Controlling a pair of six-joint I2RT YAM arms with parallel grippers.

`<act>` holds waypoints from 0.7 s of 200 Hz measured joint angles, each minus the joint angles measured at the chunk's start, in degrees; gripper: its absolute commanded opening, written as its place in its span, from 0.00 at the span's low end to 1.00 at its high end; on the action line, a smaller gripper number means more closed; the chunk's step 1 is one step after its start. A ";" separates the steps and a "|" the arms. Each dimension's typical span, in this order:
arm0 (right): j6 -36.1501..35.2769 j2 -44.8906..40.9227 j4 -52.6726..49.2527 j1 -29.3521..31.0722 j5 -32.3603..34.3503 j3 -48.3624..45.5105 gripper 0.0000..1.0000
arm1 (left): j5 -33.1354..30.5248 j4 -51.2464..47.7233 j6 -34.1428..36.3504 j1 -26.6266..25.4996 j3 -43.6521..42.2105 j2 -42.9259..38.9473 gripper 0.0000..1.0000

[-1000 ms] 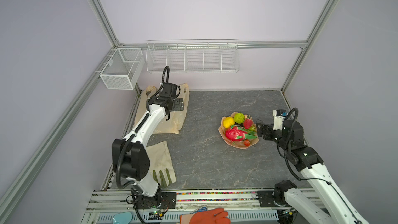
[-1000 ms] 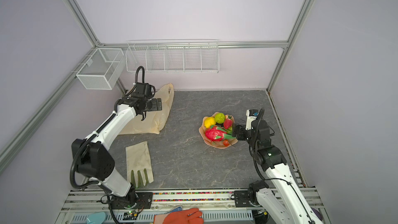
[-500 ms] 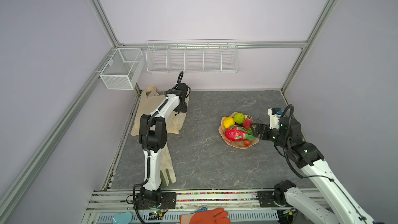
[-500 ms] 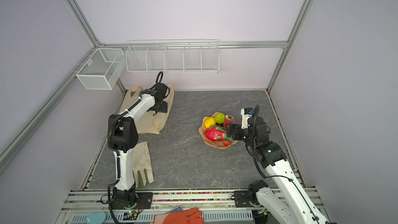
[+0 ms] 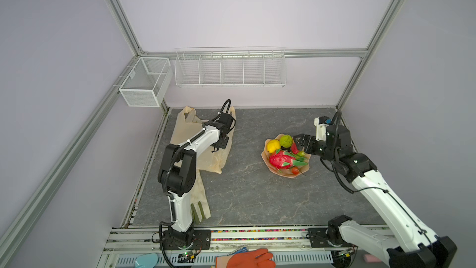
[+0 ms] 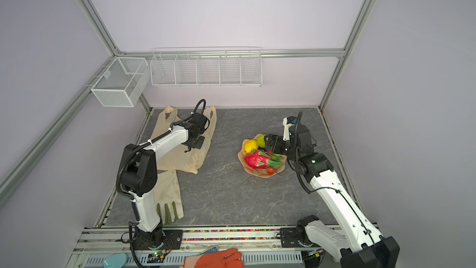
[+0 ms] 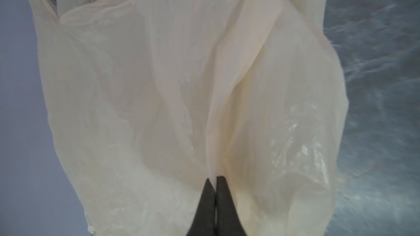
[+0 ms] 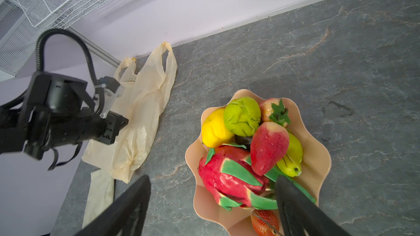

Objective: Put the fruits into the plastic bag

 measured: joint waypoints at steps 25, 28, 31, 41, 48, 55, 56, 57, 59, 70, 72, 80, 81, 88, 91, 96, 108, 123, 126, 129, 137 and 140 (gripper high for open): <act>1.88 7.50 0.13 -0.20 -1.90 6.19 0.88 | -0.39 4.09 3.17 -5.49 -7.23 -8.85 0.03; 2.08 8.44 0.24 -0.26 -2.21 6.95 0.88 | -0.48 4.59 3.65 -5.99 -8.00 -9.86 0.03; 2.29 9.42 0.22 -0.26 -2.62 7.76 0.88 | -0.57 5.05 4.04 -6.71 -8.79 -10.78 0.03; 2.78 12.33 0.44 -0.37 -3.63 10.16 0.88 | -0.92 6.54 5.64 -8.70 -11.34 -13.73 0.02; 3.06 14.36 0.63 -0.37 -4.39 11.74 0.88 | -1.25 7.28 6.64 -10.03 -12.94 -15.47 0.00; 3.43 16.44 0.85 -0.37 -5.22 13.25 0.88 | -1.57 8.07 8.02 -11.74 -14.64 -17.35 0.00; 3.48 16.65 0.83 -0.37 -5.35 13.38 0.88 | -1.64 8.15 8.17 -11.98 -14.86 -17.57 0.00; 3.58 17.05 0.87 -0.37 -5.55 13.68 0.88 | -1.70 8.24 8.33 -12.17 -15.02 -17.75 0.00; 3.69 17.44 0.92 -0.37 -5.68 13.99 0.88 | -1.81 8.41 8.68 -12.72 -15.52 -18.23 0.00; 4.15 20.33 1.14 -0.37 -7.06 15.89 0.88 | -2.58 9.64 10.80 -15.17 -17.81 -20.57 0.00; 4.24 20.92 1.09 -0.37 -7.34 16.31 0.88 | -2.64 9.75 10.99 -15.61 -18.21 -20.92 0.00; 4.66 22.88 1.07 -0.37 -8.24 17.64 0.88 | -2.99 10.64 12.46 -17.38 -20.02 -22.71 0.00; 4.70 23.08 1.09 -0.37 -8.31 17.75 0.88 | -3.02 10.75 12.66 -17.55 -20.22 -22.91 0.00; 5.16 24.85 1.07 -0.37 -9.14 18.86 0.89 | -3.32 11.41 13.81 -18.80 -21.73 -24.37 0.00; 5.38 25.73 1.05 -0.37 -9.70 19.37 0.89 | -3.56 11.67 14.43 -19.39 -22.43 -25.09 0.00; 5.64 26.80 1.07 -0.35 -10.21 20.02 0.89 | -3.78 12.17 15.37 -20.15 -23.56 -26.25 0.00; 6.29 29.27 1.11 -0.24 -11.39 21.24 0.90 | -4.50 13.44 17.46 -21.46 -26.10 -28.63 0.00; 6.93 31.47 1.05 0.04 -12.35 21.77 0.92 | -5.66 14.86 19.80 -22.58 -29.16 -31.61 0.00; 6.97 31.74 1.01 0.11 -12.48 21.79 0.92 | -5.92 15.08 20.15 -22.69 -29.64 -32.06 0.00; 7.04 32.06 0.96 0.24 -12.74 21.79 0.92 | -6.12 15.32 20.65 -22.77 -30.14 -32.63 0.00; 7.15 32.65 0.85 0.57 -13.00 21.79 0.93 | -6.80 15.87 21.68 -22.86 -31.23 -33.77 0.00; 7.15 32.85 0.83 0.70 -13.09 21.79 0.93 | -7.06 16.13 22.12 -22.86 -31.69 -34.25 0.00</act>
